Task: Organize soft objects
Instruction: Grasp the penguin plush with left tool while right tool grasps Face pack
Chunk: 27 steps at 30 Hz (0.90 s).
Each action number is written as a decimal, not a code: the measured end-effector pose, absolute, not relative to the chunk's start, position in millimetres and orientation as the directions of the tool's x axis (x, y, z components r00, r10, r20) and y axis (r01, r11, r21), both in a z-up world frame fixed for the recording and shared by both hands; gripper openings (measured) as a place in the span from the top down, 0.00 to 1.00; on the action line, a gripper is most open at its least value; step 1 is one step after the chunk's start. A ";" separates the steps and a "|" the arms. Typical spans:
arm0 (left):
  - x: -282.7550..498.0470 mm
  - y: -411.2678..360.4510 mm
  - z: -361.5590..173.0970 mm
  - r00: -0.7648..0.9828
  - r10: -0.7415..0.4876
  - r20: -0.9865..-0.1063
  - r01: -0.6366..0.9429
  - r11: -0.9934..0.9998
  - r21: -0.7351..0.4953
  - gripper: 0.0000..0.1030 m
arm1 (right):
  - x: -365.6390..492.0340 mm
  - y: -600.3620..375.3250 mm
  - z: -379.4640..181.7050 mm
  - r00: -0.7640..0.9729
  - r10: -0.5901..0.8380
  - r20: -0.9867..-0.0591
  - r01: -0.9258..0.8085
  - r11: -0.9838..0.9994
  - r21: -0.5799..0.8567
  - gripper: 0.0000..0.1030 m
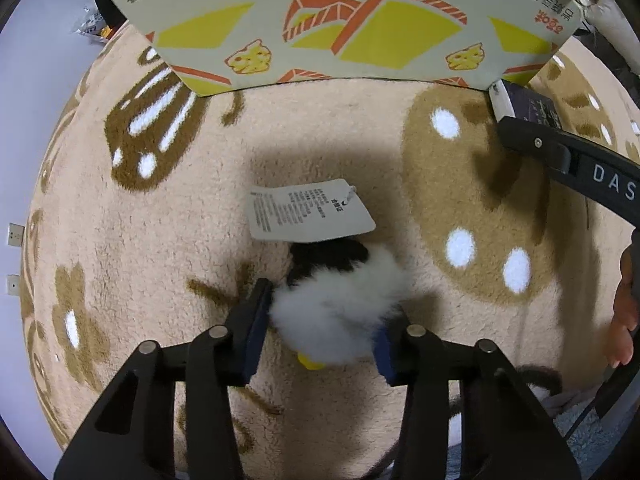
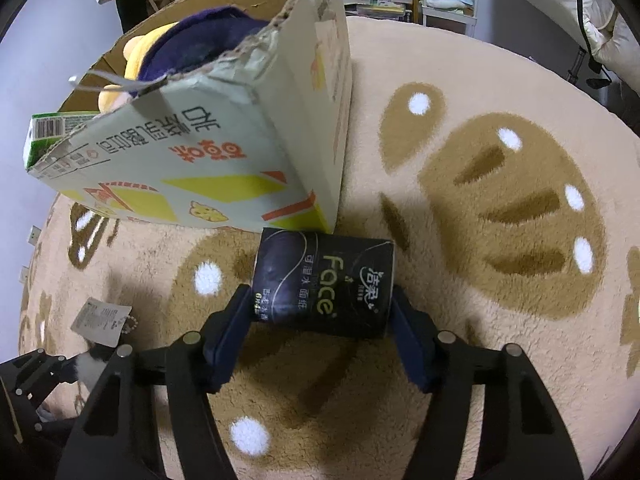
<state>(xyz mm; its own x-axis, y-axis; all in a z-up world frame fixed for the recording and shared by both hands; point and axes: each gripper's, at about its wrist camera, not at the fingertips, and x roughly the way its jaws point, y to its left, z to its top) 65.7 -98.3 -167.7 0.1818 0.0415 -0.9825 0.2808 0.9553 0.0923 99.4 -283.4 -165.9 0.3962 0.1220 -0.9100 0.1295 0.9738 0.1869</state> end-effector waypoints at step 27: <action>68.8 -80.3 -154.1 0.232 0.003 -0.973 0.267 0.961 0.066 0.69 | 80.1 -270.6 -149.1 0.429 0.183 -0.885 0.070 0.970 0.234 0.33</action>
<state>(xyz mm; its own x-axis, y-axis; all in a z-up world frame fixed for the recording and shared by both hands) 68.8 -80.3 -154.1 0.2319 0.0029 -0.9727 0.2669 0.9614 0.0665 80.1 -270.6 -149.1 0.4286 0.1828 -0.8848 0.0705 0.9696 0.2345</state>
